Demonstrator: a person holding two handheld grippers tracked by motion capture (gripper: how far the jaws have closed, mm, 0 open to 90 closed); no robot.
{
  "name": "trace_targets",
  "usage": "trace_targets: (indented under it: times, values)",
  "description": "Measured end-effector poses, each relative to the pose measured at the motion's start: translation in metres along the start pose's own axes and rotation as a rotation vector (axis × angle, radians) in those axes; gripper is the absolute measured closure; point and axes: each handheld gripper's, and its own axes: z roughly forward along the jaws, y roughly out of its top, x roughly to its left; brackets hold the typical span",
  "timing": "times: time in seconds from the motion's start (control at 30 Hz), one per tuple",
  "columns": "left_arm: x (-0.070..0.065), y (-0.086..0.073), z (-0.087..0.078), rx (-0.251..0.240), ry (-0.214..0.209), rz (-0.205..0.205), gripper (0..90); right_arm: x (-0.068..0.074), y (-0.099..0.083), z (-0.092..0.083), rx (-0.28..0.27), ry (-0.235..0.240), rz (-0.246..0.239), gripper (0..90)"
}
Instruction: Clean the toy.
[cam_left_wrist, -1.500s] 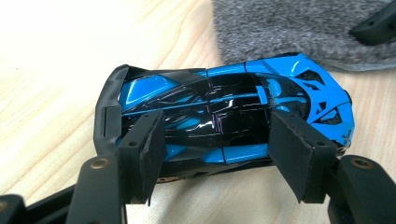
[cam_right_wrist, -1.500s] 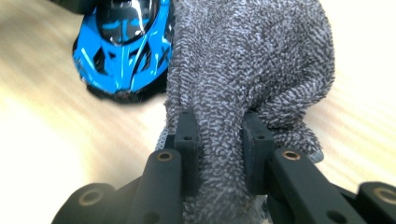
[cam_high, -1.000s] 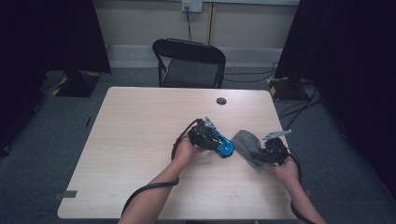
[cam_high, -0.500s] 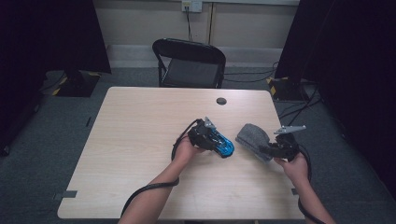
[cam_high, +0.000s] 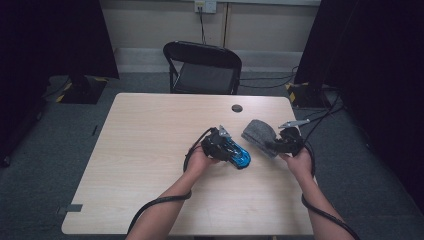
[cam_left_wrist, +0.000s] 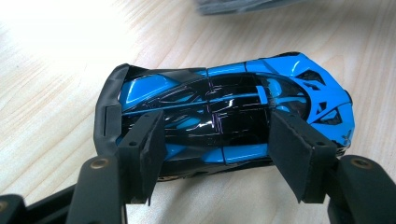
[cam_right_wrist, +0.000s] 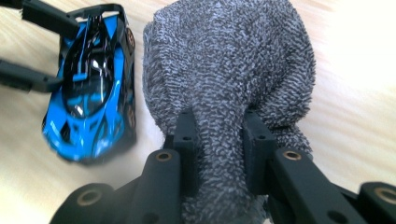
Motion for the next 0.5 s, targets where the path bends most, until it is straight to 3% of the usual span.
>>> trace_targets:
  times: [0.37, 0.5]
  values:
    - [-0.002, -0.002, 0.0, -0.018, 0.006, -0.006, 36.9, 0.008, 0.028, 0.034, 0.013, 0.004, -0.031, 71.6]
    - [-0.002, -0.003, 0.0, -0.024, 0.006, -0.004, 37.0, 0.018, 0.038, 0.048, 0.018, 0.013, -0.06, 71.6]
